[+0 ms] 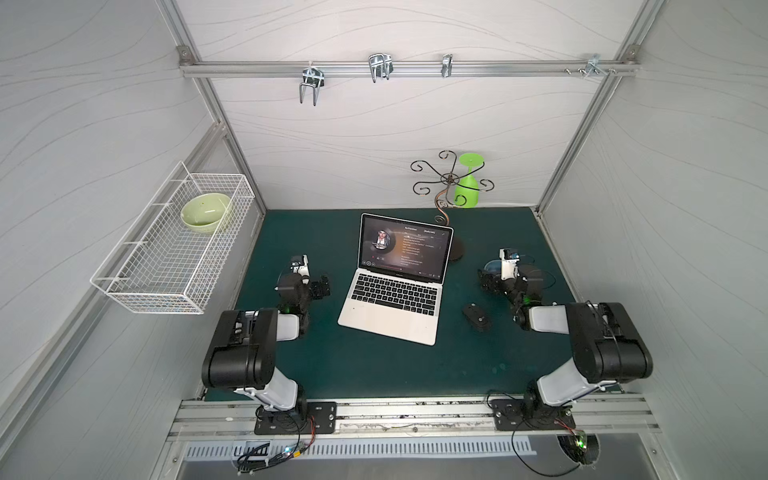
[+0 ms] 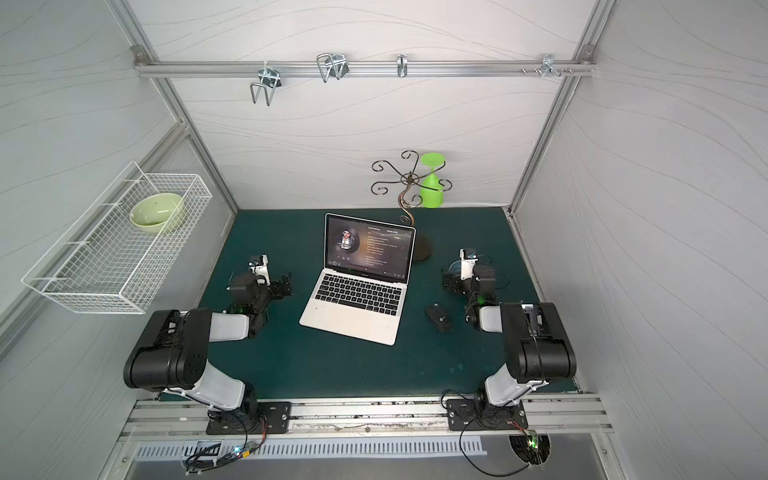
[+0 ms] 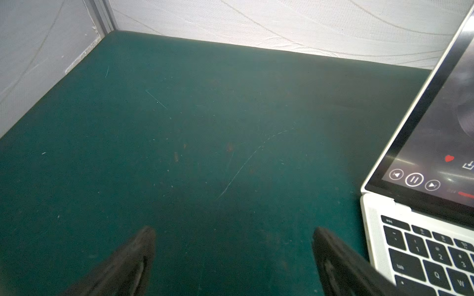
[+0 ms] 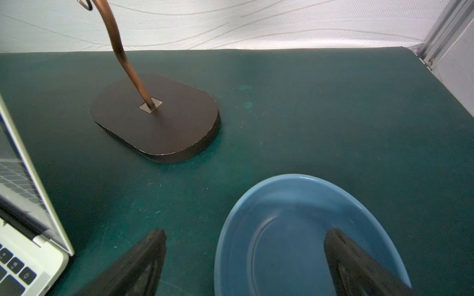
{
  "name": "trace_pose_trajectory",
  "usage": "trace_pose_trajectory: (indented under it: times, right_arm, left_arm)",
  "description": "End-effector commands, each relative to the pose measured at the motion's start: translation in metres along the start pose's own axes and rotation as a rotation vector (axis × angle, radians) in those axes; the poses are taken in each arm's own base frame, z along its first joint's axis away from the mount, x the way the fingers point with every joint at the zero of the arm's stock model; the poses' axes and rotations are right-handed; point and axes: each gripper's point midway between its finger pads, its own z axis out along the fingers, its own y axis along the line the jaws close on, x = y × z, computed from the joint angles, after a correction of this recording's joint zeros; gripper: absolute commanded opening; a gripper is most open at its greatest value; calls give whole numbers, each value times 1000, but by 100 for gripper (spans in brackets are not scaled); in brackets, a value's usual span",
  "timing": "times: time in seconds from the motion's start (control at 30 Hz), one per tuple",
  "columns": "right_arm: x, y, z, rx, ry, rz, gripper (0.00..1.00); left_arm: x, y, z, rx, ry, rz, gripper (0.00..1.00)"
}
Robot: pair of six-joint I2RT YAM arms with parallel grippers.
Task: Remove the wireless mouse receiver from the laptop
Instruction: Pick up the mouse from the center of the board.
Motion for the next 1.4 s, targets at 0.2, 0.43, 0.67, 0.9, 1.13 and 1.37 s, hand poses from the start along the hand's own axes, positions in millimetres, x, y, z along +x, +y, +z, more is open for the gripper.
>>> trace_pose_trajectory:
  times: [0.2,0.43,0.67,0.9,1.13,1.37]
  right_arm:
    - [3,-1,0,-4,11,1,99]
    - [3,-1,0,-9,10,4,99]
    - [-35,-2,-24,43,116,79,99]
    - [-13,61,-78,-23,418,184,99]
    - [35,88,-142,-101,529,311,99]
    - [63,97,-150,-141,611,359,99]
  left_arm:
    - [-21,-3,1,6,-61,8,99]
    - [-21,-3,1,3,-62,8,99]
    - [-44,6,-8,-77,13,-35,99]
    - [-77,11,-64,-166,79,-312,99]
    - [-70,-43,-127,77,228,-555,99]
    - [-44,-118,-171,373,341,-473,99]
